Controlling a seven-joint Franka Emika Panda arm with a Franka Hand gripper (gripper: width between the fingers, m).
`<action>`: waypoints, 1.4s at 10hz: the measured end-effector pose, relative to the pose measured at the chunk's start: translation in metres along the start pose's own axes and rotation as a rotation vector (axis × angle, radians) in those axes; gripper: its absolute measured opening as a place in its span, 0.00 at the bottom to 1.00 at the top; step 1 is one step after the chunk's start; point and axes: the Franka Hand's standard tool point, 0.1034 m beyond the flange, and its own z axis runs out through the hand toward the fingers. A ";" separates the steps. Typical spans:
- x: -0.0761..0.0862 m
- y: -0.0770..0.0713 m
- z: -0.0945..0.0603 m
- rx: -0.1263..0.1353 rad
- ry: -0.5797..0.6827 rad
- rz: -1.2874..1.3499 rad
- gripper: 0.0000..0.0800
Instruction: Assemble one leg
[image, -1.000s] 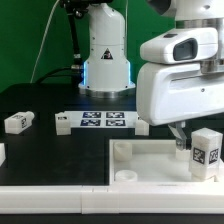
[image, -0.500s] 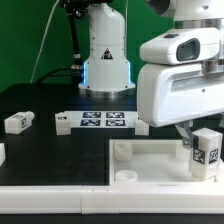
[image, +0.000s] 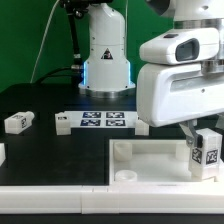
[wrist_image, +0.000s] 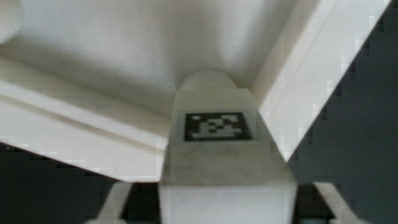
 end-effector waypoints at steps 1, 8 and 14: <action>0.000 0.000 0.001 -0.005 0.006 0.154 0.36; -0.002 0.003 0.001 -0.032 0.038 0.991 0.36; -0.002 0.003 0.002 -0.022 0.034 1.037 0.71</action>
Offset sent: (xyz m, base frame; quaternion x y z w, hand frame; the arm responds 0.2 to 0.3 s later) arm -0.0081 0.0032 -0.0120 -0.0250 0.0330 0.3149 0.9482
